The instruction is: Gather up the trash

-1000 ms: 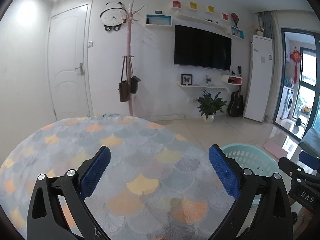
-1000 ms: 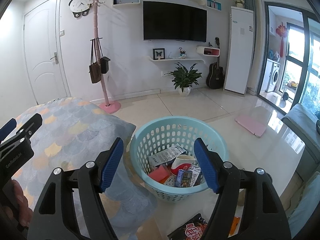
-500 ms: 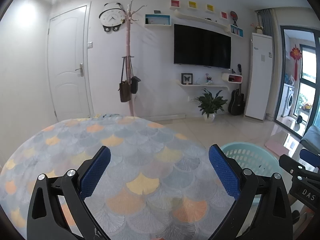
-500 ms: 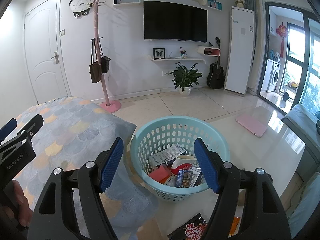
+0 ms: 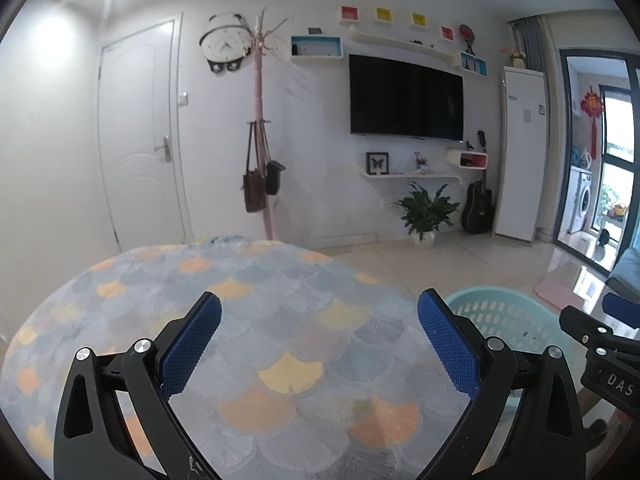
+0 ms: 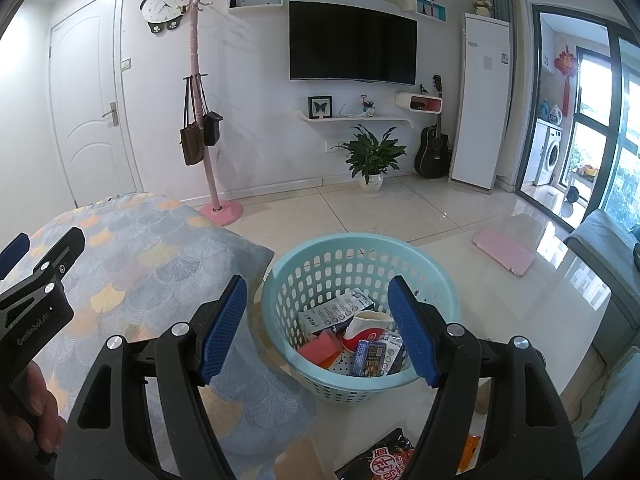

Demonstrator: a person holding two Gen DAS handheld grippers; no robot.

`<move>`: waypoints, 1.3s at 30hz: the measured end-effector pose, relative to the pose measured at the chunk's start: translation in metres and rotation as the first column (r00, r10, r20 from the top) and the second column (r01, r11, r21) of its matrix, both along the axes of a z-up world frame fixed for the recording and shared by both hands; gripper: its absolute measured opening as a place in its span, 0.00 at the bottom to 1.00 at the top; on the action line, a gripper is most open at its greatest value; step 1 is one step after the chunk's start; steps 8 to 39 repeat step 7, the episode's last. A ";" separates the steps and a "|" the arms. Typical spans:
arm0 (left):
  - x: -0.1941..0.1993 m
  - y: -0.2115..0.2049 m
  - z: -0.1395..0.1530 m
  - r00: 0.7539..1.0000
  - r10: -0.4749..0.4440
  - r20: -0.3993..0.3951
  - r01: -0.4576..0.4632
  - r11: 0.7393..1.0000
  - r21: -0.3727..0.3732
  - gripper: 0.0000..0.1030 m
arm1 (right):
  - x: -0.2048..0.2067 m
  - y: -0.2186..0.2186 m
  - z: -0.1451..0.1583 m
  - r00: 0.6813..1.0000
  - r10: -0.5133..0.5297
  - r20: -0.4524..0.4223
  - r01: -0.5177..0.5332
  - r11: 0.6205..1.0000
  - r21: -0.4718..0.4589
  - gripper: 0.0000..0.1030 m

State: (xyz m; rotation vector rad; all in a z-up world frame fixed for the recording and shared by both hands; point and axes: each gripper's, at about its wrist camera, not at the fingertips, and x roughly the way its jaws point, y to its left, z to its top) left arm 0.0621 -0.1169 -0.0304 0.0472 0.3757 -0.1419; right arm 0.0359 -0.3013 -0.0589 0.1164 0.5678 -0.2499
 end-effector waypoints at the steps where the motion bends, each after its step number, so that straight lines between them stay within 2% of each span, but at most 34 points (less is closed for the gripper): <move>1: 0.002 0.002 0.000 1.000 -0.013 -0.013 0.013 1.000 -0.015 0.93 | 0.000 0.000 0.000 1.000 0.001 0.000 -0.001 1.000 -0.002 0.67; 3: 0.004 0.006 0.000 1.000 -0.014 -0.024 0.013 0.999 -0.032 0.93 | 0.000 -0.001 0.001 1.000 0.004 0.000 -0.004 1.000 -0.005 0.67; 7: 0.004 0.006 0.000 1.000 0.001 -0.005 -0.001 1.000 -0.022 0.93 | 0.000 -0.001 0.003 1.000 0.007 0.003 -0.007 1.000 -0.007 0.67; 39: 0.004 0.006 0.000 1.000 0.001 -0.005 -0.001 1.000 -0.022 0.93 | 0.000 -0.001 0.003 1.000 0.007 0.003 -0.007 1.000 -0.007 0.67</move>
